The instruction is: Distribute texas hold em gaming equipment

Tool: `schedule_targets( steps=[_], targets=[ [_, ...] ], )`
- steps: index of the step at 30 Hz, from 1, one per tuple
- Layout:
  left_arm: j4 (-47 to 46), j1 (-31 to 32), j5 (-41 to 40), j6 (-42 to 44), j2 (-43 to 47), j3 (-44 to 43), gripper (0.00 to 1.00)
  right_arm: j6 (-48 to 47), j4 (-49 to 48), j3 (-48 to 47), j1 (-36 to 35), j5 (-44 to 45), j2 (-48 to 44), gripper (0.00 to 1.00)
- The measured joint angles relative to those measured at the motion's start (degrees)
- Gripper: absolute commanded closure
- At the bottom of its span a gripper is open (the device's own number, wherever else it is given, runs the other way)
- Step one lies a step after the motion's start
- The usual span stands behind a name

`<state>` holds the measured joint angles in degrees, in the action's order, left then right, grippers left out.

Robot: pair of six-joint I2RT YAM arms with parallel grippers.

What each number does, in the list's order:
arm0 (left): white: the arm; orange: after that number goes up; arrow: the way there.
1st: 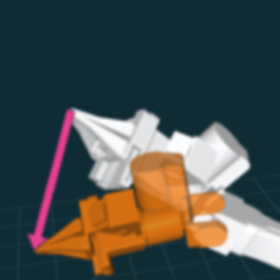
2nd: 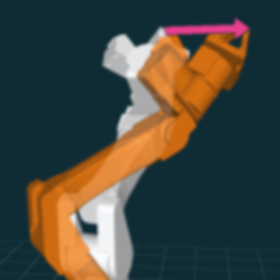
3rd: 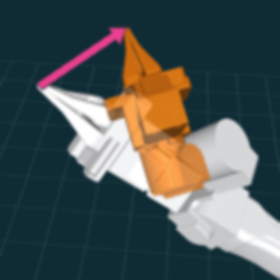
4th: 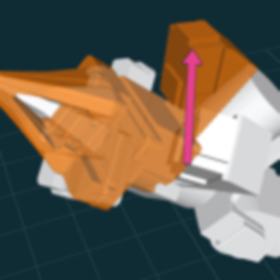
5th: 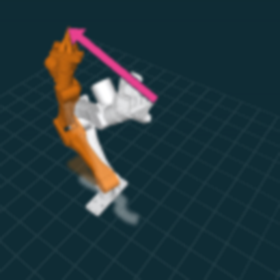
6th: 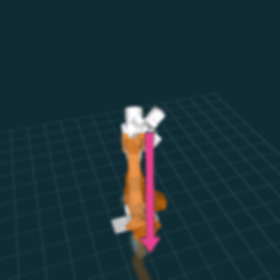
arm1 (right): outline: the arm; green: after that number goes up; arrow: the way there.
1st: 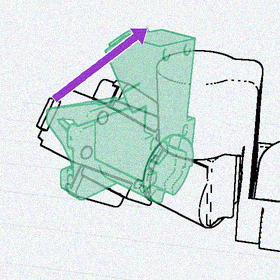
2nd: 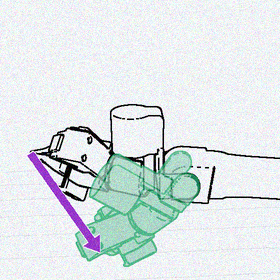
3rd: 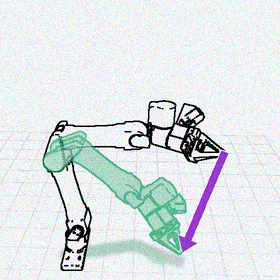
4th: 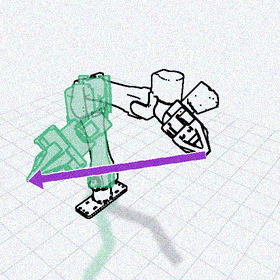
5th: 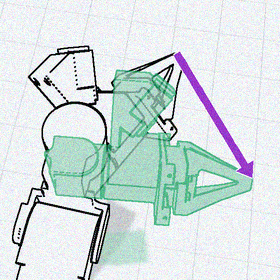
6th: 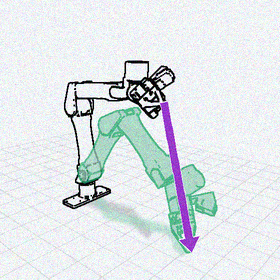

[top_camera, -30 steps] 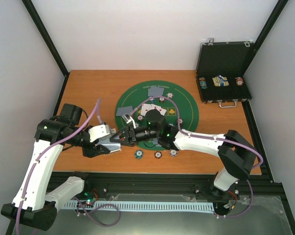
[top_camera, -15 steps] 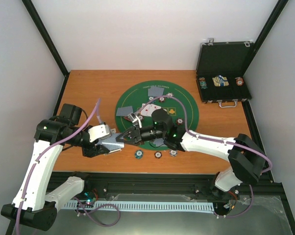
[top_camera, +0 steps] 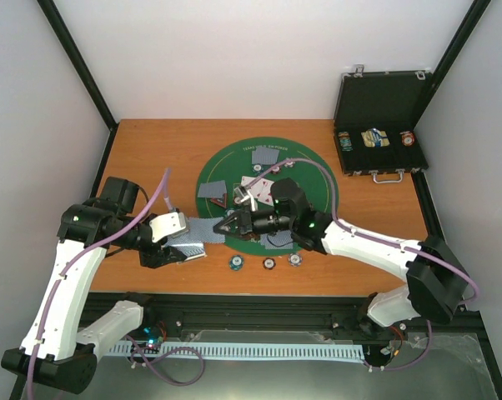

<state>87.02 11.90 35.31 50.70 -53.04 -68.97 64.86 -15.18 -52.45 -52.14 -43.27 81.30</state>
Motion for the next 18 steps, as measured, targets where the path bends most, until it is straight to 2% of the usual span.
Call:
schedule_targets(
  steps=[6,12,15,18],
  targets=[
    [0.0,0.0,0.1,0.0,0.0,0.0,0.87,-3.8,7.0,0.0,6.1,-0.5,-1.9,0.97],
    [0.0,0.0,0.3,0.0,0.0,-0.5,0.87,-14.5,20.5,-2.9,20.9,-1.3,-1.6,0.97],
    [0.0,0.0,0.5,0.0,0.0,-0.8,0.87,-20.8,26.4,-6.5,29.1,-0.2,1.9,0.97],
    [0.0,0.0,0.5,0.0,0.1,-0.8,0.87,-26.8,31.2,-11.3,34.1,1.7,8.6,0.97]
  ],
)
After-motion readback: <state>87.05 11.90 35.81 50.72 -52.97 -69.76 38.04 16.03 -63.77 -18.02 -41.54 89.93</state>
